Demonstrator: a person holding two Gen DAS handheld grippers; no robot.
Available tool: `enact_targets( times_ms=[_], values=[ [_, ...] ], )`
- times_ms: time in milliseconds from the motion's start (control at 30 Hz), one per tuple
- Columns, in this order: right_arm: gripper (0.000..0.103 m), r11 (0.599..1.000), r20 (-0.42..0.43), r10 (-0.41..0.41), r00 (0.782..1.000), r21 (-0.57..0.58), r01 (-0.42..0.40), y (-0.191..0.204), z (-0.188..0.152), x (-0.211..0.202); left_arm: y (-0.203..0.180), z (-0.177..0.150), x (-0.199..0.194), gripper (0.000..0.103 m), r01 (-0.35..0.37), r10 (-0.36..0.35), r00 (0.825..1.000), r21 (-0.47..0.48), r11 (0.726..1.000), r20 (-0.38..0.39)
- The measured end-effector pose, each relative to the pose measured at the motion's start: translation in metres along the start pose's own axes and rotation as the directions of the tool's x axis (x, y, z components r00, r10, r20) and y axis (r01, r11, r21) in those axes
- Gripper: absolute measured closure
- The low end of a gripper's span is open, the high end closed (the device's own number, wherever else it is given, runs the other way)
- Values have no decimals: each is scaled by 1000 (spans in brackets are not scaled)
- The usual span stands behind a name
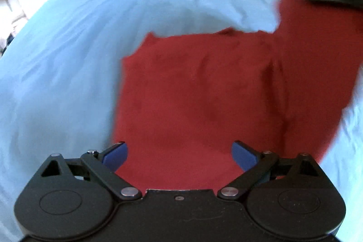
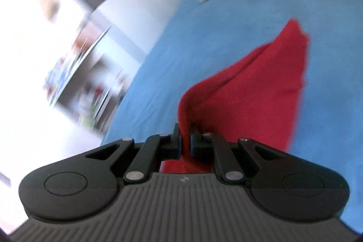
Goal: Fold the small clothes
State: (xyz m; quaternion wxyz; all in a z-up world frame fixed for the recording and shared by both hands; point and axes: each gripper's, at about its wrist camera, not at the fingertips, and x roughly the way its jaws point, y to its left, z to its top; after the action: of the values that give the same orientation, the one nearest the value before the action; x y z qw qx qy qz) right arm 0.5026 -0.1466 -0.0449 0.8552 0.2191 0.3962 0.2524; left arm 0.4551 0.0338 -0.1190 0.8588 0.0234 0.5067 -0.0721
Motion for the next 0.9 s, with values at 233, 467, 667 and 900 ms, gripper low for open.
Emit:
enact_targets(
  times_ms=[233,467,667,900],
  values=[
    [81,978,-332,-97,938,-206,29,44,-74,163,50,-57,4,3,28,-29,999,-12,1000,-17],
    [36,986,-357,-57,932,-169,-4,49,-60,157,55,-63,-8,3,77,-77,997,-41,996,-1],
    [15,978,-124,-134,983,-179,111,40,-38,68,51,-55,-32,3,114,-113,993,-29,993,44],
    [8,878,39,-422,906,-230,419,9,-115,-4,57,-45,-18,3,73,-68,996,-91,993,58]
  ],
)
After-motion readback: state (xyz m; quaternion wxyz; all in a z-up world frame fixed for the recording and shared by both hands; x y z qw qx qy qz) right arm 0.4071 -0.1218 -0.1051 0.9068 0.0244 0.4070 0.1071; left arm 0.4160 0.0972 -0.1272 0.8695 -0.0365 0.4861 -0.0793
